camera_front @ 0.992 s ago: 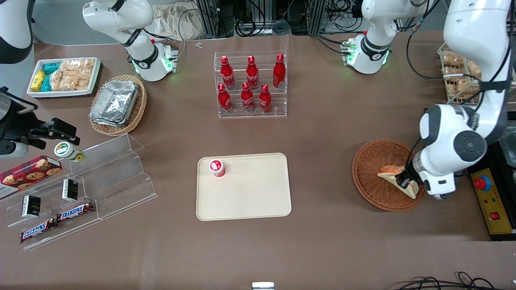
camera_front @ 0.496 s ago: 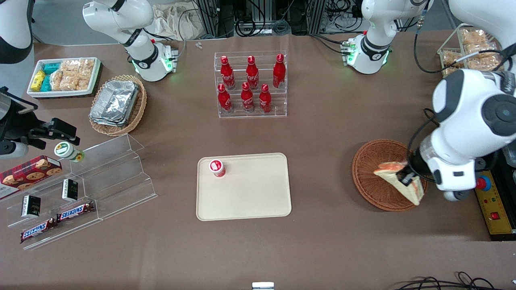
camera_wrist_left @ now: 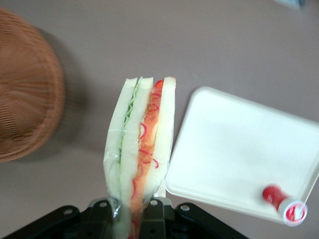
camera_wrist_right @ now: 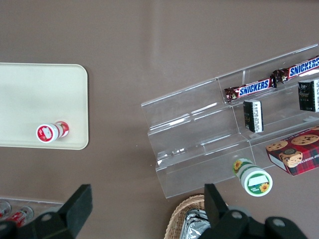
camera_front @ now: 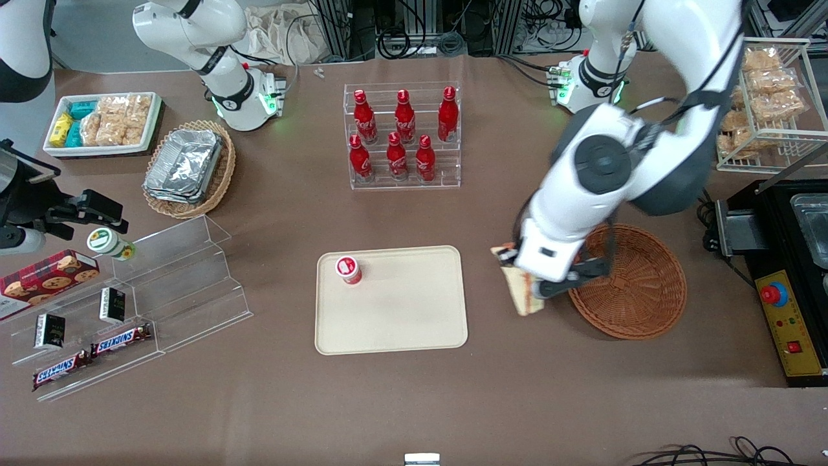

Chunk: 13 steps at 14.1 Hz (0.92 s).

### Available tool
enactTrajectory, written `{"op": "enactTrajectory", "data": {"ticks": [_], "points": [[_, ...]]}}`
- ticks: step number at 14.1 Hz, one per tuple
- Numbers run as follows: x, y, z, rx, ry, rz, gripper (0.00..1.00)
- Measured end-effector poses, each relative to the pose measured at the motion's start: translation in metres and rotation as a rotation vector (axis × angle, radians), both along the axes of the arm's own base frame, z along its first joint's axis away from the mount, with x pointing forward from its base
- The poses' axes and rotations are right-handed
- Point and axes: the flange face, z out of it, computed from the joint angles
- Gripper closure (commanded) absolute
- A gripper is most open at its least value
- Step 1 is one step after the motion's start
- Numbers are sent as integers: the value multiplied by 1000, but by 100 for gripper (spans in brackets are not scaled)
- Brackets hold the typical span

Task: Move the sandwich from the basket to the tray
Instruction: 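Carry the held sandwich over to the cream tray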

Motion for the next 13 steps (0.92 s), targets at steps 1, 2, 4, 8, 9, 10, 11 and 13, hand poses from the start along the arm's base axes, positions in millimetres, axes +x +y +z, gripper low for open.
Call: {"op": "enactTrajectory", "data": {"ticks": [1, 2, 4, 8, 9, 10, 11, 13], "points": [[-4, -20, -24, -2, 9, -47, 100], [-7, -38, -49, 4, 8, -88, 100], [-16, -71, -94, 11, 11, -153, 100], [-27, -106, -160, -21, 32, -206, 100], [-30, -110, -175, -14, 41, -218, 100], [-33, -113, -188, -2, 49, -231, 100], [-35, -114, -199, 7, 58, -239, 100], [-35, -112, -211, 19, 68, -245, 54]]}}
